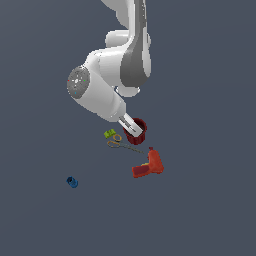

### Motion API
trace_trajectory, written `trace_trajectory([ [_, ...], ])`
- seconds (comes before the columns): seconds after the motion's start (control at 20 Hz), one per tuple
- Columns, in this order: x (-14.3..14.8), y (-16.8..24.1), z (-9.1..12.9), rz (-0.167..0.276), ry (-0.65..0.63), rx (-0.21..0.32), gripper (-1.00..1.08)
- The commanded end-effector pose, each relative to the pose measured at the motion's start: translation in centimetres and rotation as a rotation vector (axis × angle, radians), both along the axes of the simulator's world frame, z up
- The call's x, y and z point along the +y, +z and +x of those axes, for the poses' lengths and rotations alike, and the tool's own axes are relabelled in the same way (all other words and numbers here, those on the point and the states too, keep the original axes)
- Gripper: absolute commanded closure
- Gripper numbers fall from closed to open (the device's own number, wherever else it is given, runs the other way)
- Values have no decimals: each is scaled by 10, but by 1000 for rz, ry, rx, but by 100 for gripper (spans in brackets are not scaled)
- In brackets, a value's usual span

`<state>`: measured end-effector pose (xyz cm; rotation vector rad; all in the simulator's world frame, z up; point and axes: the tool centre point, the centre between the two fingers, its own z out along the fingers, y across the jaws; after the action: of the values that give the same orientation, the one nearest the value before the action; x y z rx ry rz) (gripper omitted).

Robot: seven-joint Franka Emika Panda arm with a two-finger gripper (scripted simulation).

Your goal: Pick up a designated object from a clutter of objects.

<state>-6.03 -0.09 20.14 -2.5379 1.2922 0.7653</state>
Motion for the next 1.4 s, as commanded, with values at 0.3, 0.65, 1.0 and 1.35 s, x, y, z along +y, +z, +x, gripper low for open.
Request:
trace_trajectory([
  [0.3,71,76,-33,-2,2,-2,108],
  [0.65,131,141,-60,-2,3,-3,108],
  [1.0,183,197,-82,0,3,-3,108],
  [1.35,217,233,-94,2,2,-4,108],
])
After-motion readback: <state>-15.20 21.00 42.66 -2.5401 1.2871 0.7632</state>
